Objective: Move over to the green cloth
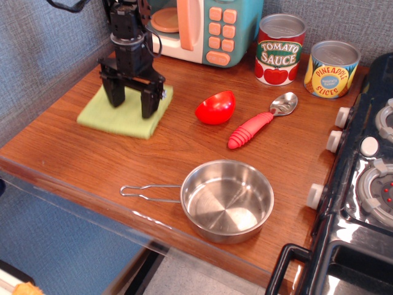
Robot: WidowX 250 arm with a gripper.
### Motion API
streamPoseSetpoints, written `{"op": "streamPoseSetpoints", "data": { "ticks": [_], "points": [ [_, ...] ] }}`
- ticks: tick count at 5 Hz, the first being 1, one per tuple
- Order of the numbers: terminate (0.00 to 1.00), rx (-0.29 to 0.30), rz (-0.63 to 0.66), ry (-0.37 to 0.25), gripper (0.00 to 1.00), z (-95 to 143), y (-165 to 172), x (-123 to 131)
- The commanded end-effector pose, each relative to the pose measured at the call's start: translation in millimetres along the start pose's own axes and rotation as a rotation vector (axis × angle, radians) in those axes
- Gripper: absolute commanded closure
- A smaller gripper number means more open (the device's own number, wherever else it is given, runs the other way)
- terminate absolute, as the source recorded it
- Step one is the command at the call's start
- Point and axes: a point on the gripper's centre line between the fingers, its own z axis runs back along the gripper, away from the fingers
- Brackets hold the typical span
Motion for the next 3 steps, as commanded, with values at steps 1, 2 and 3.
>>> {"op": "streamPoseSetpoints", "data": {
  "ticks": [1,2,3],
  "points": [
    [0.00,0.047,-0.077,-0.100,0.00,54.8,-15.3,-28.4],
    [0.00,0.069,-0.071,-0.091,0.00,61.7,-15.2,-35.6],
    [0.00,0.062,-0.026,-0.091,0.00,78.6,-14.7,-33.8]
  ]
}}
